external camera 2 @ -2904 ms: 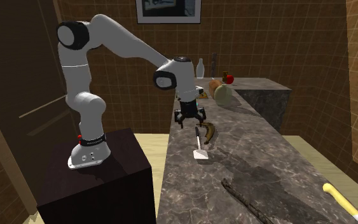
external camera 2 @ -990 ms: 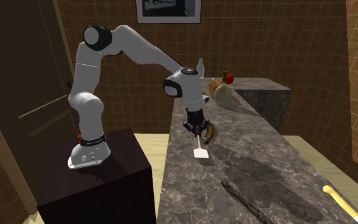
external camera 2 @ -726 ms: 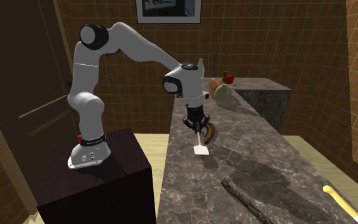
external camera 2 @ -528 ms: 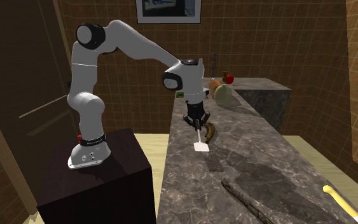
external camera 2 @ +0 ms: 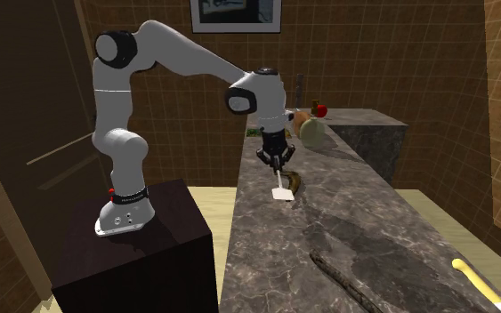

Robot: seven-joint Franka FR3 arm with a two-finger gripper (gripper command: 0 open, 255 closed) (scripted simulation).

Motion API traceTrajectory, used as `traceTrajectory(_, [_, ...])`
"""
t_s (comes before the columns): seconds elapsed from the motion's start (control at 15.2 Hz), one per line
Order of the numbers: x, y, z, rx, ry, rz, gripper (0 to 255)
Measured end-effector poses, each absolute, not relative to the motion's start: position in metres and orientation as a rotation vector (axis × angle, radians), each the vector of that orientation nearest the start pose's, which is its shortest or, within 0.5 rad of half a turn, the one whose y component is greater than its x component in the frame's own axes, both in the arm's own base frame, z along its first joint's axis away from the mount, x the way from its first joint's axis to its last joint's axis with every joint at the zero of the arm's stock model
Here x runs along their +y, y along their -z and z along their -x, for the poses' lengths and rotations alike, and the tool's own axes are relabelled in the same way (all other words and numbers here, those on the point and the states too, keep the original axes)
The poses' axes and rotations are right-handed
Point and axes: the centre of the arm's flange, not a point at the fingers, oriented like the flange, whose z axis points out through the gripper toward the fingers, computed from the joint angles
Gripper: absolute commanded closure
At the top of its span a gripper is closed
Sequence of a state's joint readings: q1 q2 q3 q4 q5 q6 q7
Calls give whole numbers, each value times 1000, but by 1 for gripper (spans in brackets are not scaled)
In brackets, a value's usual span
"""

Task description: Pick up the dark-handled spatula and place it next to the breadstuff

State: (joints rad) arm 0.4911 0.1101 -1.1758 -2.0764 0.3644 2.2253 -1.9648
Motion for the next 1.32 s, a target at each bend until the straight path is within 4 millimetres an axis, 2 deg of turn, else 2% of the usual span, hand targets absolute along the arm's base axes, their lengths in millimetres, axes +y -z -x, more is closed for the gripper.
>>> traceTrajectory(1.32, [-343,-524,-451,-1639,354,2731,255])
